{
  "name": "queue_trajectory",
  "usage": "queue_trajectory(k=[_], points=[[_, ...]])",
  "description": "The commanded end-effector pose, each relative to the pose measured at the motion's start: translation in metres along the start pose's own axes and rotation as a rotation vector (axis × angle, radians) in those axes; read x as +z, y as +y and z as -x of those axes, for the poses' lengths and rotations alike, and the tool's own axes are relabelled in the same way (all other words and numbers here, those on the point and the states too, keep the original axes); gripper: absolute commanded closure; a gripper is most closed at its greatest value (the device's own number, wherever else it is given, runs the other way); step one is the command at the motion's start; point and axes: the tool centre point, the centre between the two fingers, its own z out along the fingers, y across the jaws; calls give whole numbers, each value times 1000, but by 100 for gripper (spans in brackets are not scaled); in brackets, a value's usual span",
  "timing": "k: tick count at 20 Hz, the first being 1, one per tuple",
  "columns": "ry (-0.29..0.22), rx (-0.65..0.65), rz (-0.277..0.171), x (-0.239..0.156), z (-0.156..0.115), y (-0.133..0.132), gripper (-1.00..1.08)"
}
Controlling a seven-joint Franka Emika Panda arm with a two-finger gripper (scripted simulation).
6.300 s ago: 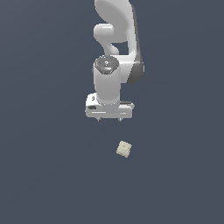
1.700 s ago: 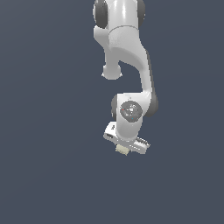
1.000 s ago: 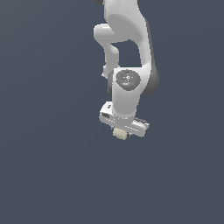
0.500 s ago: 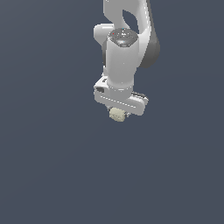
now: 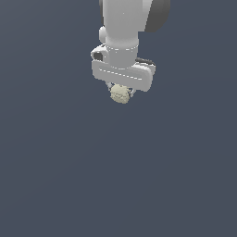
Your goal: Pick up the object and move it to a goal position.
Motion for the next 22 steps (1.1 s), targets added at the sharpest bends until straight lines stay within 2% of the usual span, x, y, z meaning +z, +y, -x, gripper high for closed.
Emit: queue_trajectory(k=[1, 12, 22], points=[[0, 0, 0, -27, 11, 10, 108], [0, 1, 0, -128, 46, 46, 108], [1, 0, 1, -169, 59, 59, 108]])
